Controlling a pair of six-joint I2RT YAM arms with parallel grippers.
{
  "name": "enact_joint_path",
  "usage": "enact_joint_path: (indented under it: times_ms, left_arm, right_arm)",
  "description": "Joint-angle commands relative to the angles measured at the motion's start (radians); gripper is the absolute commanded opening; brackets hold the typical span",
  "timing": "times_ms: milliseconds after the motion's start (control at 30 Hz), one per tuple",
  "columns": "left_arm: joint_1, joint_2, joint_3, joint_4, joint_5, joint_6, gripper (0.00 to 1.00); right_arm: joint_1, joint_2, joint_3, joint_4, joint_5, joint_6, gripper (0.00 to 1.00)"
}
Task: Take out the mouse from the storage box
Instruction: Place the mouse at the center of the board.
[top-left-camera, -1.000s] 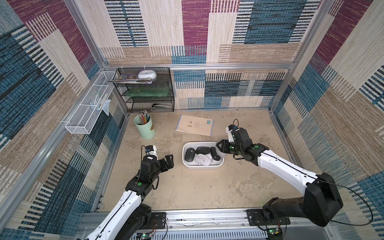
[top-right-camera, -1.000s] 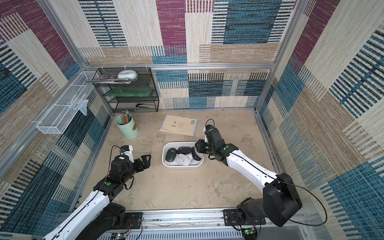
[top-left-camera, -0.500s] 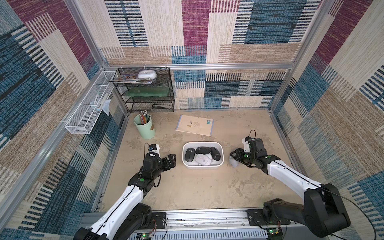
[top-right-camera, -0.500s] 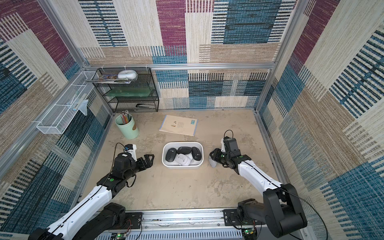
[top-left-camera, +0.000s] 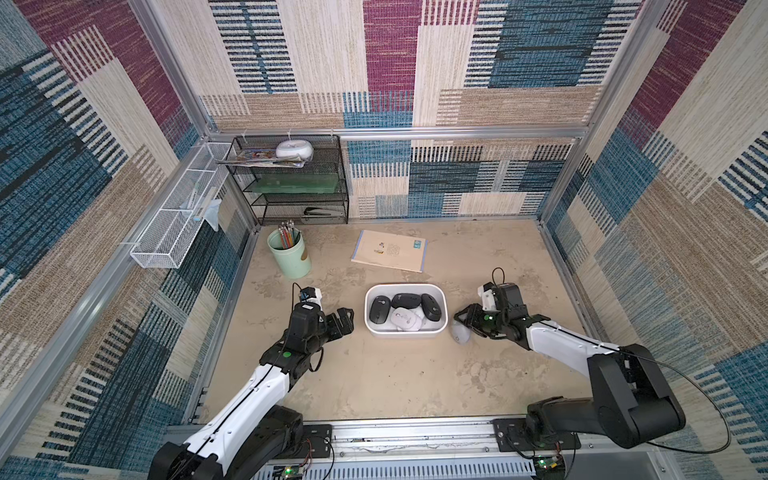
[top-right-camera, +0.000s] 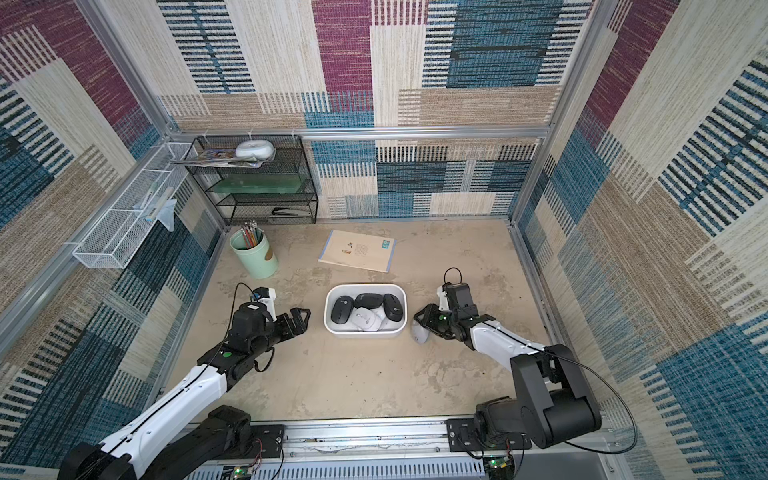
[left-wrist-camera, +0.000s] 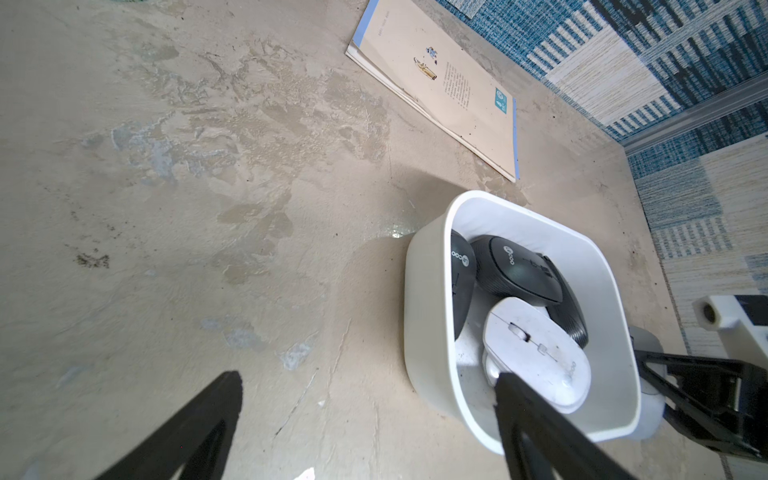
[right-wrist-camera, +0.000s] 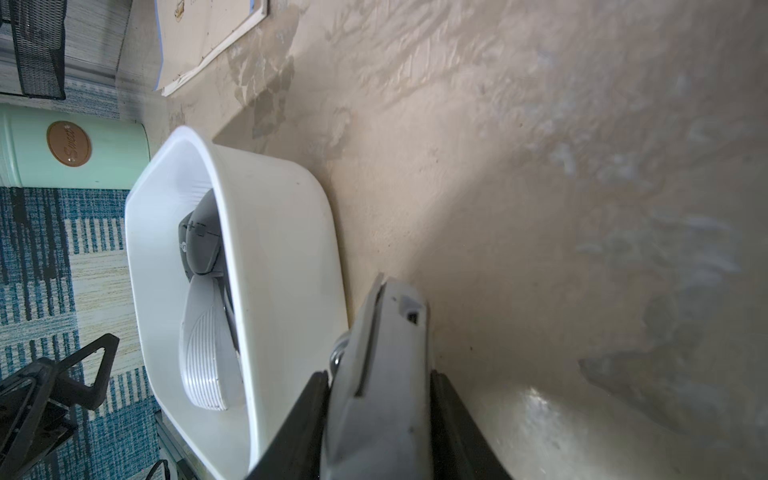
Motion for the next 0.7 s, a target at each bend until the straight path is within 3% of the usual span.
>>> enact_joint_path:
  times_ms: [0,400,667]
  left_arm:
    - [-0.022,0.007,0.034,-0.033,-0.022,-0.022,0.97]
    - [-0.251,0.152,0.248,-0.221,-0.133,-0.185,0.95]
    - [-0.445,0.331,0.458,-0.349,-0.23,-0.283,0.96]
  right_arm:
    - [-0.005,0.001,-0.007,-0.01,0.052,-0.018,0.48]
    - [-0.025,-0.048,0.004,-0.11,0.219,-0.111,0.87]
    - [-0.025,-0.154,-0.021,-0.118,0.333,-0.24,0.93]
